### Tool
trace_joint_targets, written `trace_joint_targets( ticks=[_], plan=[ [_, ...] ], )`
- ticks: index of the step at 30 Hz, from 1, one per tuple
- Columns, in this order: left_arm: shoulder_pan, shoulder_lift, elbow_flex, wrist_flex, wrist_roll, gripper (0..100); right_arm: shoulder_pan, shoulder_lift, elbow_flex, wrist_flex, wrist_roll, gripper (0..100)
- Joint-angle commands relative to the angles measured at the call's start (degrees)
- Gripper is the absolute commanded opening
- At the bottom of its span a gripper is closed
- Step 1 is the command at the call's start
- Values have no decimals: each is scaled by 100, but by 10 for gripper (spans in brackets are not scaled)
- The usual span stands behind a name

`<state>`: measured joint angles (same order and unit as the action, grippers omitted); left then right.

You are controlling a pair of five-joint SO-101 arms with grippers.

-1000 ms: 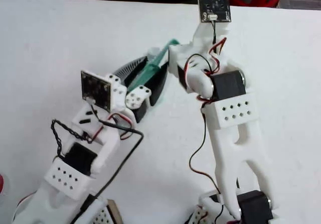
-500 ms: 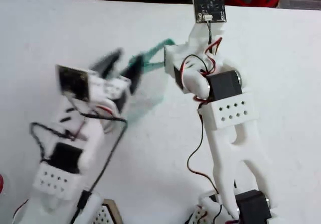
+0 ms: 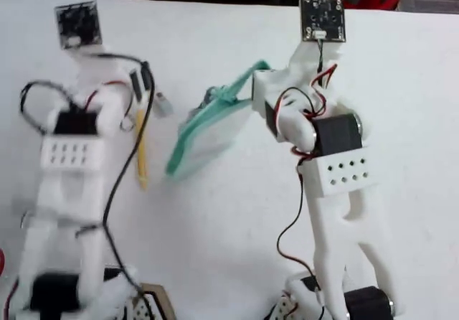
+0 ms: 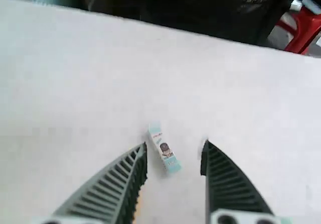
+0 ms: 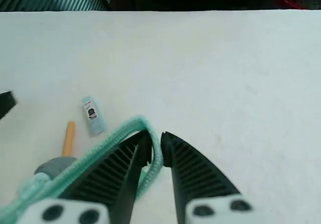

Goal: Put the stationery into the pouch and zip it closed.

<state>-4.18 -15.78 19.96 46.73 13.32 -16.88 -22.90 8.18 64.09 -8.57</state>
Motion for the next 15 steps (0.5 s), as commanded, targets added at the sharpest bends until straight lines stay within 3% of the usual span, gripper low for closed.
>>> trace_joint_targets(
  ticks=[1,8,11,15],
  plan=[
    [-75,1991,-1459,132,571,181,-224,31,299,-251,70,18],
    [-66,4400,-3868,1389,1829,181,-321,13,440,-391,70,18],
    [-22,5095,-4703,1881,1925,181,-330,4,440,-391,70,18],
    [31,5912,-5486,1952,1925,172,-330,-13,440,-391,70,18]
  ],
)
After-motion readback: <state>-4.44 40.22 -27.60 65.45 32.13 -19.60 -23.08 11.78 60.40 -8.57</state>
